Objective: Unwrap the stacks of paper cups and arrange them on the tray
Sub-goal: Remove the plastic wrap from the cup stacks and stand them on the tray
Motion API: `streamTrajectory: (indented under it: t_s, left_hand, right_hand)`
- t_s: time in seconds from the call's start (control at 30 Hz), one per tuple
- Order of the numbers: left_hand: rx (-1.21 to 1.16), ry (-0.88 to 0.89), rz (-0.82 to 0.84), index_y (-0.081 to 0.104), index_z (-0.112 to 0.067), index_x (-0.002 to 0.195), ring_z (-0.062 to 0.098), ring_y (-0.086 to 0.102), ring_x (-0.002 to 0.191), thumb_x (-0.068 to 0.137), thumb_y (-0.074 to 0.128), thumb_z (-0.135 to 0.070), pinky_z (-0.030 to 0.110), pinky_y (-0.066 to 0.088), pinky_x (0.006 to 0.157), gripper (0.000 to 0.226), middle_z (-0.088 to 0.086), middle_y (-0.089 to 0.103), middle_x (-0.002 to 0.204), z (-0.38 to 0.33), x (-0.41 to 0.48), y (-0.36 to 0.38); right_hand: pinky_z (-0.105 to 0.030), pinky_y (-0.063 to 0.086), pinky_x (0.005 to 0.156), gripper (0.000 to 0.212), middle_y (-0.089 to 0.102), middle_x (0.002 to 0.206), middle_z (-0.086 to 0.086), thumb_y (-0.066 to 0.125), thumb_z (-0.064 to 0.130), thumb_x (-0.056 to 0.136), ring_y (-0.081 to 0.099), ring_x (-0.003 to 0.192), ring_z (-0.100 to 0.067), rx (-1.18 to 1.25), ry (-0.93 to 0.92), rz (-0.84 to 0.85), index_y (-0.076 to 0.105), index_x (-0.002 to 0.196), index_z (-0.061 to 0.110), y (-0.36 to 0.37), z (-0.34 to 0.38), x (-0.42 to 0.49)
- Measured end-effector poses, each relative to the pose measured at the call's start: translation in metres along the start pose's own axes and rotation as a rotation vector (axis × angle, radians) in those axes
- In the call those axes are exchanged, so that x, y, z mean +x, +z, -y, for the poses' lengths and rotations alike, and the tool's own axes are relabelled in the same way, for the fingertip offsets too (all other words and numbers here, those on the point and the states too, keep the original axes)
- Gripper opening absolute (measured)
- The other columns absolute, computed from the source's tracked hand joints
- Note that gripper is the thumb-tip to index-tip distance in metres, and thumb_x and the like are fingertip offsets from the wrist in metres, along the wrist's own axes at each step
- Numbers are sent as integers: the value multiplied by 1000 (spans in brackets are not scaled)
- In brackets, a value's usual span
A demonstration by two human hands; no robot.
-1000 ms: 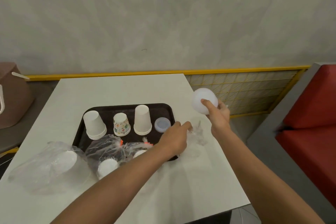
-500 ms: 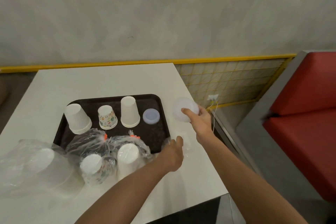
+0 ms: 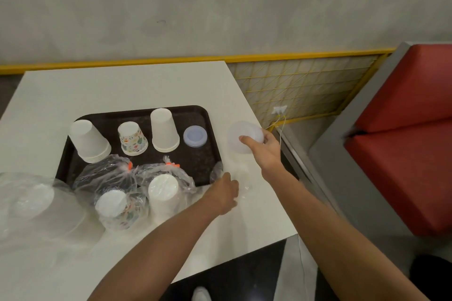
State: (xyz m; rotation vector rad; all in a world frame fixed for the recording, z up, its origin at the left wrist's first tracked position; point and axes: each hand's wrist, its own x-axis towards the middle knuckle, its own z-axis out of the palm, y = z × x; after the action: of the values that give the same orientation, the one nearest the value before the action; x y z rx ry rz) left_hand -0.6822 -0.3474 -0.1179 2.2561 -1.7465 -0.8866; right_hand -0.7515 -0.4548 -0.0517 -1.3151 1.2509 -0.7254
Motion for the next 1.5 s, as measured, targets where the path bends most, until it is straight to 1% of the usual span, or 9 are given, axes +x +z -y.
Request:
streamTrajectory:
  t_s: [0.07,0.2,0.33,0.47,0.6,0.77,0.93,1.2,1.5]
  left_hand:
    - [86,23,47,53,-11,123,13,46,92,92,60,-27,32,45,92,36,9,40,131,2,-2,-2]
    - [-40,26,-29,56,-16,118,26,52,112,85,67,-41,35,44,97,44,8,40,128,3,-4,-10]
    - [-214,-10,-183,55,-21,116,18,53,106,79,71,-48,34,46,94,48,1,39,124,6,-6,-25]
    - [-384,-80,-259,53,-18,125,19,55,102,76,76,-30,25,45,89,56,3,42,123,8,-3,-45]
    - [-634,-240,-269,49,-11,132,27,60,107,77,71,-17,38,53,91,59,12,48,130,10,5,-62]
    - [-101,77,-80,40,-27,138,28,39,130,74,76,-37,41,36,106,74,5,38,141,-5,-12,-34]
    - [548,543,156,18,-46,147,31,2,148,94,42,-56,51,12,117,59,-3,-2,162,-31,-23,38]
    - [767,514,183,25,-26,146,32,6,147,101,38,-35,48,20,113,47,4,4,161,-56,-25,68]
    - [395,405,86,50,-2,121,29,45,115,96,41,-20,39,41,87,32,13,46,132,-51,-17,29]
  right_hand:
    - [-34,49,94,68,55,124,-3,81,28,69,54,113,-23,-15,0,1,49,129,18,-1,-2,-1]
    - [-38,48,99,69,52,127,-2,80,27,71,52,115,-24,-52,-21,32,46,130,20,-1,-4,-3]
    - [-36,47,97,67,50,127,-1,79,27,73,50,115,-22,-99,-72,68,45,130,23,0,-4,-4]
    - [-43,49,97,64,52,123,0,80,27,69,53,113,-23,-56,-89,59,46,123,28,3,-4,0]
    - [-47,51,93,67,51,122,1,81,27,67,53,113,-25,-77,-110,63,45,124,29,4,-6,3]
    - [-47,51,94,67,50,119,2,82,25,66,54,112,-24,-7,-90,32,46,123,25,-5,-9,5]
    - [-48,51,93,72,51,122,0,82,30,65,54,112,-24,-7,-108,11,45,127,25,-20,-4,8]
    - [-49,51,92,76,50,122,2,81,33,60,54,111,-24,16,-70,-76,45,127,29,-61,-15,0]
    - [-48,52,91,75,52,120,2,81,37,58,55,109,-23,-32,-84,-67,45,123,31,-66,-16,-10]
